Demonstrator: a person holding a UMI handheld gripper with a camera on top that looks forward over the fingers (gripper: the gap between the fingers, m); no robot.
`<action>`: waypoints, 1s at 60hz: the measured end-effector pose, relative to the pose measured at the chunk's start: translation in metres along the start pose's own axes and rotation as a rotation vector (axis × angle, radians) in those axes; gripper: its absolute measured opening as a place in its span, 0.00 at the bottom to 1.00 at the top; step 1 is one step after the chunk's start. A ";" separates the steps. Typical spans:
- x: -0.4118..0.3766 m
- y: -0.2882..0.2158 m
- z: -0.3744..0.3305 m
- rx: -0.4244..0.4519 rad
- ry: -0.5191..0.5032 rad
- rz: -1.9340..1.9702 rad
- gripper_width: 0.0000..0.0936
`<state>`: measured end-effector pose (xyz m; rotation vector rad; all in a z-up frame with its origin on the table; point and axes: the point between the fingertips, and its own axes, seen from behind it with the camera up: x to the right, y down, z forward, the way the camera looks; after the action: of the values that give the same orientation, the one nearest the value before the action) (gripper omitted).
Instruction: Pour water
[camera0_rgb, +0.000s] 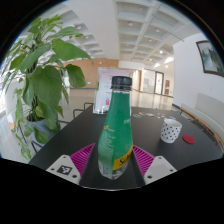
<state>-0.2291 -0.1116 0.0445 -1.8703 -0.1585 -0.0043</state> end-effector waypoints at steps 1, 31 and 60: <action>0.001 -0.001 0.001 0.004 0.005 0.005 0.72; -0.022 -0.053 -0.006 0.111 -0.171 0.155 0.43; 0.068 -0.244 0.018 0.247 -0.826 1.516 0.43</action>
<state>-0.1906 -0.0161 0.2766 -1.2371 0.6862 1.7132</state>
